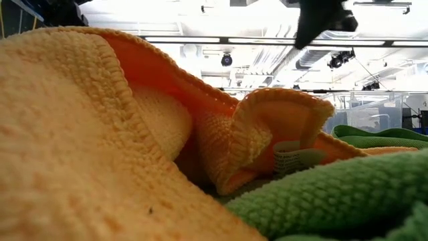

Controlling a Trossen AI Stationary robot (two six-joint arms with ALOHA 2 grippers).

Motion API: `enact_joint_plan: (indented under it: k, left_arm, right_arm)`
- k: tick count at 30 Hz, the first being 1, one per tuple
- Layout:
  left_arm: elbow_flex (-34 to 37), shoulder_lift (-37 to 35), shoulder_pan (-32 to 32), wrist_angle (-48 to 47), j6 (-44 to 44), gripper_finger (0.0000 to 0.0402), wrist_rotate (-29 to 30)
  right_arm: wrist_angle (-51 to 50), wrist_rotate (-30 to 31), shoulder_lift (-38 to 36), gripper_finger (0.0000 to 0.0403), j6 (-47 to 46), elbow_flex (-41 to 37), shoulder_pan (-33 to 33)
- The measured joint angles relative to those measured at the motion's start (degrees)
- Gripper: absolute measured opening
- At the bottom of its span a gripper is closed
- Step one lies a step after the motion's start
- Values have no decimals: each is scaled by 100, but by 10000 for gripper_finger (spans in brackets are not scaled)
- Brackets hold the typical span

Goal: Sort microfiber towel by color & place in baskets
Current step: Put the orange microfiber towel into the right transparent bin

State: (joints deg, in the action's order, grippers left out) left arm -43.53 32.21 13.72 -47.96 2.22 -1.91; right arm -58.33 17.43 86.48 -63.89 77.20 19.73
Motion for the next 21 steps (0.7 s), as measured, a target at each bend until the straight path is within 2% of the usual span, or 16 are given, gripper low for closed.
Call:
enact_joint_plan:
  k: [4,10,14,16,21]
  left_arm:
    - [0,2,0,-178,-1,0,0]
    - [0,2,0,-200,0,0,0]
    - [0,2,0,-199,90,0,-2]
    - [0,2,0,-200,96,0,-1]
    - [0,2,0,-200,75,0,-2]
  right_arm:
    - [-94,-490,11,0,-1537,-3,594]
    - [-414,-763,11,0,-3762,-9,1415]
    - [-786,-1395,11,0,-5007,-12,1838]
    - [-836,-1638,11,0,-5208,-14,2030]
    - [-885,-1804,11,4,-5097,-14,2464]
